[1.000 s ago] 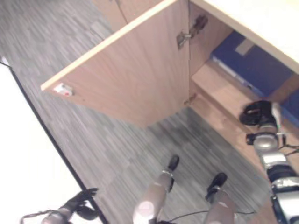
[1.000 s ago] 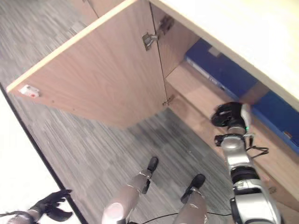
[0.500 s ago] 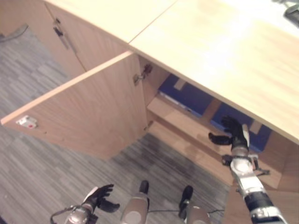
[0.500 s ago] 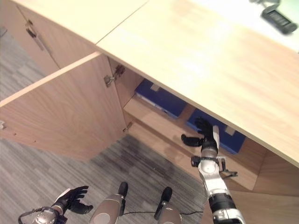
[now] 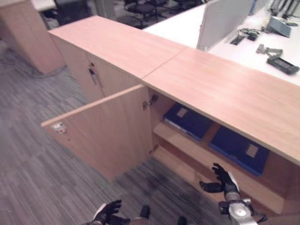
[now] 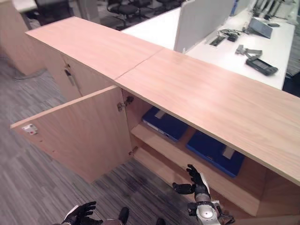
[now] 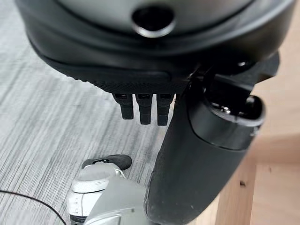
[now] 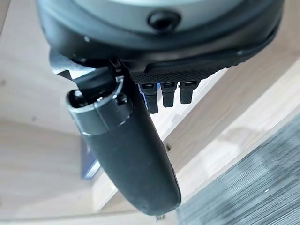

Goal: Put the empty folder in the office cabinet

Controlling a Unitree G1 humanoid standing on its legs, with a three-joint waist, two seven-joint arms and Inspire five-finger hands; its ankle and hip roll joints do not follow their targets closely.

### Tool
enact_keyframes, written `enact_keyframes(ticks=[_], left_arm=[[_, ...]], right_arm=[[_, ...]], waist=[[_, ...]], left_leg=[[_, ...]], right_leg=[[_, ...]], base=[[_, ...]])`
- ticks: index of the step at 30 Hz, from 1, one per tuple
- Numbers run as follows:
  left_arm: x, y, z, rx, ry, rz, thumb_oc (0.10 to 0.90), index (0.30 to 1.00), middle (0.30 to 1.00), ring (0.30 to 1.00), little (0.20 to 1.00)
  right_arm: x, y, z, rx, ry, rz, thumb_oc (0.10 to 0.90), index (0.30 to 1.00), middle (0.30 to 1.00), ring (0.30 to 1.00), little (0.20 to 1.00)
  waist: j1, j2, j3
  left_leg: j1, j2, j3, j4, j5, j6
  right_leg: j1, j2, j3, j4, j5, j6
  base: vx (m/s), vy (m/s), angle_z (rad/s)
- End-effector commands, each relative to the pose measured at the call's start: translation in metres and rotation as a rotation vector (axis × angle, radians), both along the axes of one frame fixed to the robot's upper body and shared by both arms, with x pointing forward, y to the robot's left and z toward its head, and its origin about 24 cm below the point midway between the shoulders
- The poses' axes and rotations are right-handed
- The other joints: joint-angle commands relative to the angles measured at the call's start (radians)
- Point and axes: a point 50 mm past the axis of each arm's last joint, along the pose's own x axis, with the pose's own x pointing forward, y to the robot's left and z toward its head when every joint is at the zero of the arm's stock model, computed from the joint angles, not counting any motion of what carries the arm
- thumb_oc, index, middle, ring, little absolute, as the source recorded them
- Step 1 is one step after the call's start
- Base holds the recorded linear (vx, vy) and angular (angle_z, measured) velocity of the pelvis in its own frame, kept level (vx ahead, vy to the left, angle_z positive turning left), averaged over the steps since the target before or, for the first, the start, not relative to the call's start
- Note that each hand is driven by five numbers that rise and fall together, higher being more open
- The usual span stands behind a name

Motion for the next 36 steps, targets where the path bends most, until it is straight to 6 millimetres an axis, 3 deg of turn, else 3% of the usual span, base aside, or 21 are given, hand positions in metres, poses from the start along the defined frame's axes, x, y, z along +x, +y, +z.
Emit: enact_keyframes(ticks=[1,2,3,4,6,7,11,15,17,22,24,27,29,31,34,36], left_arm=[[0.022,0.021,0.013,0.054,-0.096,0.079,0.8,0.9,0.9,0.9,0.9],[0.024,0.018,0.011,0.032,-0.11,0.139,0.8,0.9,0.9,0.9,0.9],[0.03,0.015,0.011,0.022,-0.122,0.153,0.8,0.9,0.9,0.9,0.9],[0.036,0.013,0.012,0.011,-0.142,0.167,0.8,0.9,0.9,0.9,0.9],[0.034,0.011,0.012,0.005,-0.145,0.182,0.8,0.9,0.9,0.9,0.9],[0.031,0.012,0.011,0.008,-0.137,0.184,0.8,0.9,0.9,0.9,0.9],[0.027,0.012,0.007,0.018,-0.108,0.196,0.8,0.9,0.9,0.9,0.9],[0.026,0.008,0.006,0.019,-0.101,0.17,0.8,0.9,0.9,0.9,0.9],[0.029,0.006,0.006,0.02,-0.1,0.146,0.8,0.9,0.9,0.9,0.9],[0.037,0.013,0.013,0.045,-0.124,0.104,0.8,0.9,0.9,0.9,0.9],[0.039,0.015,0.015,0.048,-0.133,0.101,0.8,0.9,0.9,0.9,0.9],[0.041,0.021,0.019,0.065,-0.157,0.103,0.8,0.9,0.9,0.9,0.9],[0.041,0.024,0.021,0.071,-0.16,0.102,0.8,0.9,0.9,0.9,0.9],[0.042,0.023,0.021,0.067,-0.168,0.107,0.8,0.9,0.9,0.9,0.9],[0.048,0.019,0.023,0.053,-0.188,0.093,0.8,0.9,0.9,0.9,0.9],[0.053,0.016,0.024,0.05,-0.199,0.078,0.8,0.9,0.9,0.9,0.9]], right_arm=[[0.034,0.004,0.049,-0.015,-0.285,0.075,0.8,0.9,0.9,0.9,0.9],[0.035,0.006,0.049,-0.01,-0.285,0.082,0.8,0.9,0.9,0.9,0.9],[0.037,0.008,0.051,-0.007,-0.292,0.09,0.8,0.9,0.9,0.9,0.9],[0.038,0.009,0.05,-0.011,-0.284,0.099,0.8,0.9,0.9,0.9,0.9],[0.037,0.011,0.046,-0.021,-0.263,0.115,0.8,0.9,0.9,0.9,0.9],[0.036,0.012,0.047,-0.025,-0.262,0.128,0.8,0.9,0.9,0.9,0.9],[0.032,0.011,0.045,-0.031,-0.247,0.137,0.8,0.9,0.9,0.9,0.9],[0.029,0.008,0.044,-0.03,-0.239,0.123,0.8,0.9,0.9,0.9,0.9],[0.033,0.008,0.044,-0.025,-0.239,0.104,0.8,0.9,0.9,0.9,0.9],[0.042,0.017,0.045,0.01,-0.254,0.09,0.8,0.9,0.9,0.9,0.9],[0.043,0.019,0.046,0.012,-0.257,0.093,0.8,0.9,0.9,0.9,0.9],[0.049,0.03,0.049,0.032,-0.274,0.126,0.8,0.9,0.9,0.9,0.9],[0.049,0.036,0.05,0.043,-0.281,0.141,0.8,0.9,0.9,0.9,0.9],[0.044,0.038,0.047,0.057,-0.272,0.143,0.8,0.9,0.9,0.9,0.9],[0.04,0.033,0.046,0.054,-0.272,0.132,0.8,0.9,0.9,0.9,0.9],[0.04,0.03,0.046,0.049,-0.274,0.116,0.8,0.9,0.9,0.9,0.9]], waist=[[0.024,-0.036,-0.006],[0.019,-0.036,0.012],[0.001,-0.04,0.025],[-0.014,-0.041,0.031],[-0.03,-0.044,0.027],[-0.035,-0.046,0.024],[-0.05,-0.052,0.014],[-0.062,-0.045,-0.013],[-0.051,-0.048,-0.027],[-0.015,-0.078,-0.032],[-0.009,-0.081,-0.03],[0.003,-0.083,-0.009],[0.007,-0.073,0.0],[-0.003,-0.069,0.006],[-0.028,-0.059,0.004],[-0.04,-0.057,0.009]], left_leg=[[-0.036,-0.02,0.0,-0.023,-0.007,-0.036],[-0.091,0.002,0.056,0.028,0.005,-0.055],[-0.115,0.039,0.165,0.065,0.003,-0.046],[-0.12,0.094,0.285,0.093,-0.002,-0.037],[-0.103,0.182,0.436,0.13,-0.01,-0.041],[-0.093,0.212,0.464,0.153,-0.017,-0.046],[-0.028,0.272,0.46,0.179,-0.044,-0.074],[0.031,0.253,0.454,0.119,-0.055,-0.082],[0.028,0.212,0.439,0.081,-0.066,-0.073],[0.009,0.133,0.406,0.088,-0.114,-0.021],[0.006,0.121,0.403,0.09,-0.12,-0.011],[0.026,0.082,0.411,0.088,-0.141,0.03],[0.036,0.079,0.408,0.078,-0.141,0.042],[0.065,0.057,0.391,0.045,-0.14,0.05],[0.079,0.029,0.354,0.024,-0.139,0.054],[0.076,0.018,0.332,0.031,-0.144,0.05]], right_leg=[[0.012,-0.039,0.038,0.047,-0.098,0.085],[0.016,-0.052,0.008,0.036,-0.094,0.082],[0.017,-0.066,-0.013,0.034,-0.09,0.081],[0.008,-0.077,-0.041,0.038,-0.082,0.078],[-0.001,-0.098,-0.09,0.041,-0.069,0.077],[0.002,-0.111,-0.112,0.043,-0.064,0.078],[0.017,-0.157,-0.172,0.063,-0.055,0.084],[0.015,-0.178,-0.215,0.079,-0.046,0.096],[0.005,-0.21,-0.222,0.094,-0.02,0.112],[-0.001,-0.286,-0.234,0.135,0.015,0.153],[-0.01,-0.299,-0.232,0.16,0.019,0.161],[-0.063,-0.347,-0.21,0.3,0.119,0.196],[-0.083,-0.333,-0.2,0.345,0.127,0.207],[-0.104,-0.281,-0.147,0.35,0.091,0.204],[-0.126,-0.195,-0.084,0.243,0.007,0.17],[-0.137,-0.192,-0.053,0.18,0.011,0.156]], base=[[-0.13,0.013,0.33],[-0.19,0.075,0.31],[-0.27,0.124,0.62],[-0.22,0.118,0.77],[-0.15,0.107,0.69],[-0.07,0.106,0.61],[-0.01,0.148,0.83],[0.04,0.188,0.63],[0.06,0.283,0.42],[0.04,0.25,0.33],[0.03,0.208,0.3],[0.02,0.216,0.14],[0.01,0.139,0.03],[0.05,0.12,-0.04],[0.1,0.066,0.23],[0.09,-0.048,0.35]])
